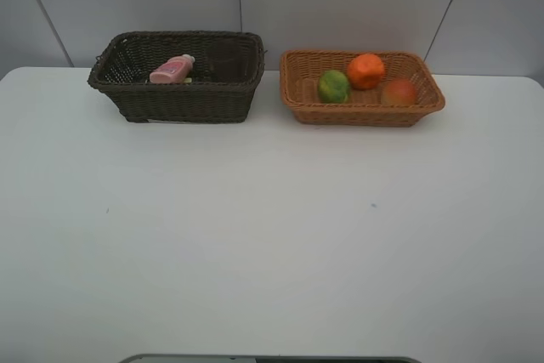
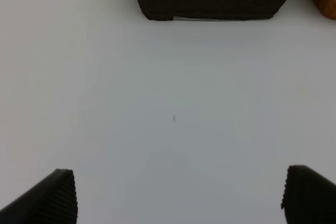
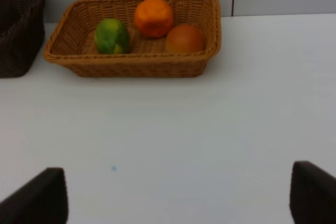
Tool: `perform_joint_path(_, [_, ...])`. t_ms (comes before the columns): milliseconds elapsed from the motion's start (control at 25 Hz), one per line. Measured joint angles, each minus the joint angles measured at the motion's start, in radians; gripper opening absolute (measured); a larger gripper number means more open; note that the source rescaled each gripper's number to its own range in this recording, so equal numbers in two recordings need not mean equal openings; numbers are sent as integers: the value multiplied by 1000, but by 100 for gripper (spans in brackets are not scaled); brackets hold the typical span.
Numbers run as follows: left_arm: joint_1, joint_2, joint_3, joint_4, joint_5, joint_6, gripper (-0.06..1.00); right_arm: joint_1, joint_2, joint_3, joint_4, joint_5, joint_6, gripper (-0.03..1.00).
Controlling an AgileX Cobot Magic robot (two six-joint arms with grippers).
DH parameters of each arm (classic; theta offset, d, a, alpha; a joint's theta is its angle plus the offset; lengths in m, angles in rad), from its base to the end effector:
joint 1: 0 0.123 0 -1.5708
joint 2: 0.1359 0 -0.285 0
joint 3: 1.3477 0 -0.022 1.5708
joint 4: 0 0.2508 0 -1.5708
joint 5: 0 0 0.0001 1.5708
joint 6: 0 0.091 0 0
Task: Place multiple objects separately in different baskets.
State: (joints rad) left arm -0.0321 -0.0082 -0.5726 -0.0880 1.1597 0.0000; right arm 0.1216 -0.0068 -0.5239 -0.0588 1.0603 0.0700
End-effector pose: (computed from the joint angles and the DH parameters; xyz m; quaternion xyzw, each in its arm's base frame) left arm -0.0197 -0.0067 0.2891 0.0194 0.8569 -0.0519 0.5125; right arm -0.0082 -0.0057 0.2840 -0.0202 0.8444 0.0219 0.5349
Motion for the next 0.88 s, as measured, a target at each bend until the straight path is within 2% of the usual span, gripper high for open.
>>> perform_joint_path(200, [0, 0, 65, -2, -81, 6, 100, 0, 0, 0, 0, 0, 0, 89])
perform_joint_path(880, [0, 0, 69, -2, -97, 25, 100, 0, 0, 0, 0, 0, 0, 89])
